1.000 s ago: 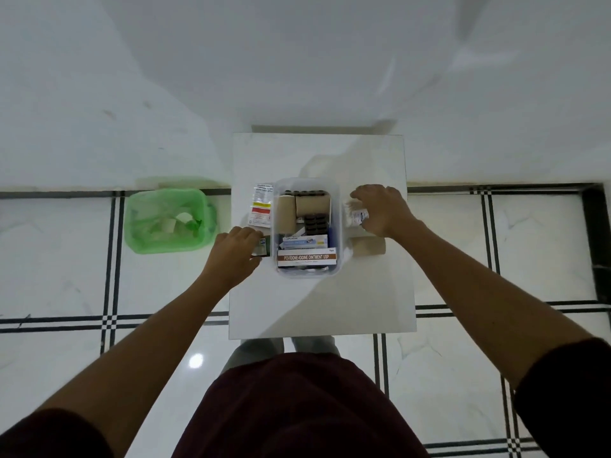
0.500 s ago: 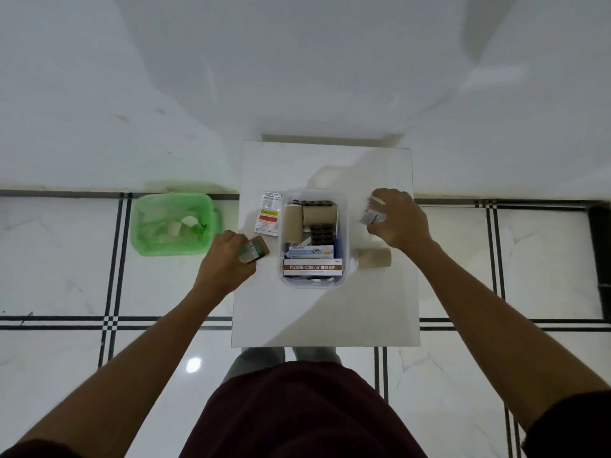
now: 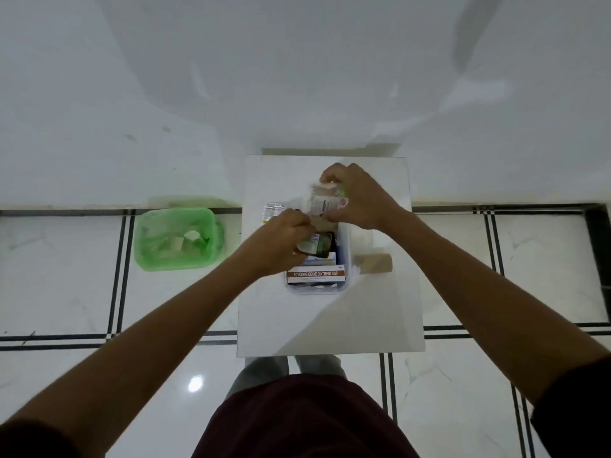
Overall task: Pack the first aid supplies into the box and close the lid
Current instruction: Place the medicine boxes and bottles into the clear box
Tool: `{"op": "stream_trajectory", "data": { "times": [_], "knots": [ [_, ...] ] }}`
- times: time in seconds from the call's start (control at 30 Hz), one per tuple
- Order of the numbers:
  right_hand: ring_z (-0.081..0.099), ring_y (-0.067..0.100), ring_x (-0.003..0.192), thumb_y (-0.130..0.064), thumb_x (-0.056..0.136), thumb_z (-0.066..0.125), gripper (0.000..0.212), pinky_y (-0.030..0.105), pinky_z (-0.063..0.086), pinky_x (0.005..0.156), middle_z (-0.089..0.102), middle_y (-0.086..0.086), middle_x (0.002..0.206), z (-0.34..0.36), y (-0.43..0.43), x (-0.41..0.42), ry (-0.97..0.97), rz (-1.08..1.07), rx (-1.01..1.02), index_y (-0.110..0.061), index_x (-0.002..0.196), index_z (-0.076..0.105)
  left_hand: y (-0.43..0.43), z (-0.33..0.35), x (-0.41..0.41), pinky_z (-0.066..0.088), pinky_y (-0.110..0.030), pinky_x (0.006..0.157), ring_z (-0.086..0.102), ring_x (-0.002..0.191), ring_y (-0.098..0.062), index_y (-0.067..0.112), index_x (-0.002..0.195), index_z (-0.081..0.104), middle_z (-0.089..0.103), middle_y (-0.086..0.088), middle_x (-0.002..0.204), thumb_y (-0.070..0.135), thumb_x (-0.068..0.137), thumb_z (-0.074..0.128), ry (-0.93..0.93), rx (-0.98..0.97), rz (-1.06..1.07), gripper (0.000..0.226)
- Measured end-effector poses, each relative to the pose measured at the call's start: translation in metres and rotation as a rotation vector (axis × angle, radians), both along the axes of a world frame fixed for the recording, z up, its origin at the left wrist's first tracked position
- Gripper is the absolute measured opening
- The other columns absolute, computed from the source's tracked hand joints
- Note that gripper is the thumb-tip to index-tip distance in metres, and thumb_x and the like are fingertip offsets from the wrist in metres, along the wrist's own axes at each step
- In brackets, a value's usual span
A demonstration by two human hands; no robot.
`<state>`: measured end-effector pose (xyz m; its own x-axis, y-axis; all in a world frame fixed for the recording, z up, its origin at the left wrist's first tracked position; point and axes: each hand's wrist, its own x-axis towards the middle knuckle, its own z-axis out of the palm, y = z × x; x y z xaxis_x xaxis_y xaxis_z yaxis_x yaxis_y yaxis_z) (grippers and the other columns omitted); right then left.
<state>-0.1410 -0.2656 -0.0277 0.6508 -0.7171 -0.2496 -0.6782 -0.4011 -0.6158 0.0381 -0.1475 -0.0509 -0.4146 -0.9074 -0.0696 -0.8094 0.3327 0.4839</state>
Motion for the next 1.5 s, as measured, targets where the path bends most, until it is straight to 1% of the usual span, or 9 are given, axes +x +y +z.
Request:
{"op": "stream_trajectory", "data": {
  "times": [0.13,0.27,0.4,0.57,0.73,0.97,1.13,1.3,1.5],
  "knots": [
    [0.041,0.017,0.101,-0.025,0.066,0.080,0.054,0.030,0.041,0.080,0.054,0.007,0.112,-0.010,0.002,0.007,0.063,0.115,-0.003,-0.019,0.113,0.054,0.005,-0.016,-0.008,0.050,-0.043,0.082,0.064,0.086,-0.033,0.008,0.087,0.073,0.071,-0.008,0.094,0.014,0.061,0.074,-0.106,-0.054,0.002,0.028],
    [0.040,0.016,0.107,-0.019,0.069,0.079,0.055,0.028,0.039,0.087,0.054,0.007,0.116,-0.022,0.016,0.001,0.064,0.117,0.002,-0.015,0.118,0.055,0.019,-0.029,-0.014,0.049,-0.044,0.091,0.064,0.081,-0.030,0.008,0.077,0.071,0.071,-0.007,0.078,0.013,0.084,0.057,-0.062,-0.283,-0.038,0.016],
    [0.048,0.026,0.111,-0.014,0.074,0.076,0.042,0.041,0.049,0.091,0.060,0.012,0.120,-0.040,0.036,-0.006,0.037,0.068,-0.124,-0.006,0.111,0.059,0.026,-0.041,-0.011,0.039,-0.051,0.104,0.066,0.096,-0.021,0.016,0.083,0.072,0.072,0.001,0.092,0.018,0.082,0.065,-0.200,-0.347,0.054,0.007],
    [0.053,0.032,0.114,-0.012,0.075,0.074,0.039,0.042,0.057,0.084,0.061,0.018,0.120,-0.048,0.048,-0.008,0.032,0.011,-0.290,-0.001,0.110,0.062,0.030,-0.040,0.001,0.049,-0.040,0.088,0.065,0.095,-0.026,0.011,0.094,0.070,0.071,-0.007,0.103,0.012,0.075,0.069,-0.220,-0.307,0.132,0.020],
    [0.060,0.033,0.100,-0.015,0.067,0.077,0.031,0.043,0.057,0.067,0.065,0.015,0.109,-0.048,0.053,-0.007,0.114,0.009,-0.472,-0.004,0.094,0.069,0.029,-0.030,0.005,0.054,-0.033,0.064,0.065,0.073,-0.030,0.007,0.084,0.072,0.071,-0.009,0.086,-0.004,0.064,0.079,-0.030,-0.243,0.064,0.024],
    [0.053,0.029,0.099,-0.026,0.076,0.073,0.034,0.043,0.048,0.076,0.061,0.012,0.104,-0.045,0.054,-0.021,0.050,-0.155,-0.374,-0.009,0.105,0.066,0.043,-0.026,0.009,0.054,-0.028,0.079,0.066,0.085,-0.016,0.006,0.085,0.074,0.074,-0.007,0.090,0.007,0.075,0.077,0.295,-0.368,0.238,0.011],
    [0.050,0.026,0.098,-0.019,0.076,0.075,0.035,0.036,0.049,0.080,0.060,0.011,0.101,-0.049,0.058,-0.026,-0.005,-0.186,-0.267,-0.008,0.108,0.064,0.041,-0.041,-0.008,0.058,-0.035,0.075,0.072,0.081,-0.022,0.003,0.084,0.075,0.075,-0.010,0.090,0.012,0.079,0.071,0.355,-0.316,0.304,0.011],
    [0.051,0.027,0.100,-0.017,0.078,0.073,0.035,0.037,0.052,0.079,0.063,0.010,0.105,-0.052,0.059,-0.027,0.005,-0.171,-0.253,-0.009,0.110,0.063,0.035,-0.049,-0.012,0.060,-0.036,0.066,0.072,0.079,-0.024,0.008,0.079,0.075,0.075,-0.008,0.085,0.015,0.083,0.059,0.157,-0.328,0.133,0.018],
    [0.054,0.029,0.095,-0.014,0.078,0.074,0.024,0.036,0.052,0.072,0.066,0.011,0.101,-0.055,0.062,-0.028,-0.005,-0.174,-0.381,-0.007,0.100,0.069,0.036,-0.051,-0.005,0.042,-0.052,0.091,0.068,0.074,-0.013,0.024,0.069,0.069,0.068,0.008,0.067,0.007,0.071,0.071,-0.188,-0.317,0.105,0.016]
  ]
}}
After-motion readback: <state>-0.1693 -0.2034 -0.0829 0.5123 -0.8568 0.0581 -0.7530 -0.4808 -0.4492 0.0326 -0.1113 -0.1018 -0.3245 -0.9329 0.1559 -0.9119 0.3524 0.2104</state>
